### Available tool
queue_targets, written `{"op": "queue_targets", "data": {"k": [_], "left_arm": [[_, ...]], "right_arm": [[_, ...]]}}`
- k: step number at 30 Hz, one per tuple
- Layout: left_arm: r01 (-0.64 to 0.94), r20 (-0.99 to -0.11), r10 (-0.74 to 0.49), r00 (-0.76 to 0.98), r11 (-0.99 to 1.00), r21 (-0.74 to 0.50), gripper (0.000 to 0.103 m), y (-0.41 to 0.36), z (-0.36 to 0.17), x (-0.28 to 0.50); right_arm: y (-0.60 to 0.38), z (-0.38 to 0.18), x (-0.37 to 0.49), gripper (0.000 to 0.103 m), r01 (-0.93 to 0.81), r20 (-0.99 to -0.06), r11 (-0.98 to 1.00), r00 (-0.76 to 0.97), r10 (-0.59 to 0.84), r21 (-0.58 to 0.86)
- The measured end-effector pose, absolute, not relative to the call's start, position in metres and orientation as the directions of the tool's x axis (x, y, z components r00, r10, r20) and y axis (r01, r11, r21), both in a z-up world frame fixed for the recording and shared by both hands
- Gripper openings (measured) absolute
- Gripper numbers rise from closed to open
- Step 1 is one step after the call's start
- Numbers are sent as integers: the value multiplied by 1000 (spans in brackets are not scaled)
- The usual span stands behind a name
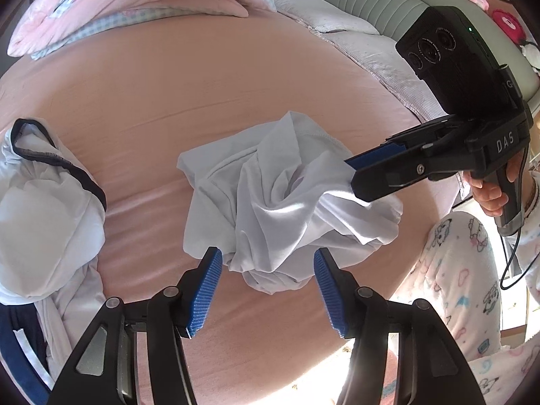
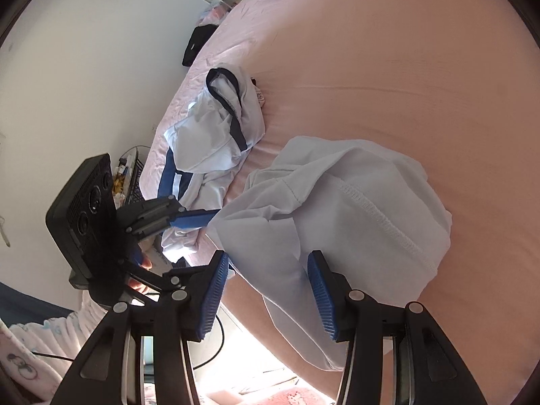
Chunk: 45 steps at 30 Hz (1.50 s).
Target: Fold clothes
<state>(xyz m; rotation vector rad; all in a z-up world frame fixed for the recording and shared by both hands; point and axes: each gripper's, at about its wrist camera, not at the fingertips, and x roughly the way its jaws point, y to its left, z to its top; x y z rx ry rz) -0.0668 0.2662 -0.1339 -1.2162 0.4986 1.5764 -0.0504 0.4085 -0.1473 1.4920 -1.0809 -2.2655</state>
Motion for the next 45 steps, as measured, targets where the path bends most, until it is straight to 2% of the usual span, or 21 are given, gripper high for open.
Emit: {"op": "queue_targets", "data": {"k": [8, 13, 22, 26, 28, 30, 35, 37, 42, 45], "left_arm": [[-865, -867, 494, 60, -407, -292, 54, 267, -142, -67], [-854, -855, 519, 23, -435, -287, 54, 265, -143, -63], [-838, -842, 539, -32, -474, -272, 54, 264, -149, -54], [-837, -838, 544, -44, -478, -266, 53, 262, -152, -52], [-835, -833, 550, -62, -485, -258, 47, 259, -151, -51], [-823, -826, 560, -70, -500, -269, 28, 255, -151, -52], [-786, -803, 589, -85, -535, -309, 18, 243, -153, -52], [-786, -802, 589, -101, -541, -299, 18, 241, -153, -48], [-778, -804, 587, -92, -546, -310, 18, 241, -156, -44], [-783, -808, 582, -94, -544, -301, 18, 241, -153, -43]], "right_arm": [[416, -151, -63, 50, -275, -688, -653, -488, -537, 706], [420, -156, -71, 58, -332, -666, -590, -512, -542, 736], [426, -181, -86, 59, -500, -665, -442, -492, -562, 744], [422, -186, -91, 59, -507, -650, -417, -488, -583, 754], [420, -185, -93, 59, -502, -657, -433, -483, -578, 749], [417, -185, -95, 58, -496, -665, -448, -478, -574, 744], [410, -189, -99, 28, -507, -706, -495, -444, -552, 705], [408, -189, -98, 11, -495, -711, -513, -440, -548, 701], [402, -183, -95, 6, -455, -712, -547, -451, -538, 702], [400, -172, -95, 5, -404, -671, -537, -496, -551, 740]]}}
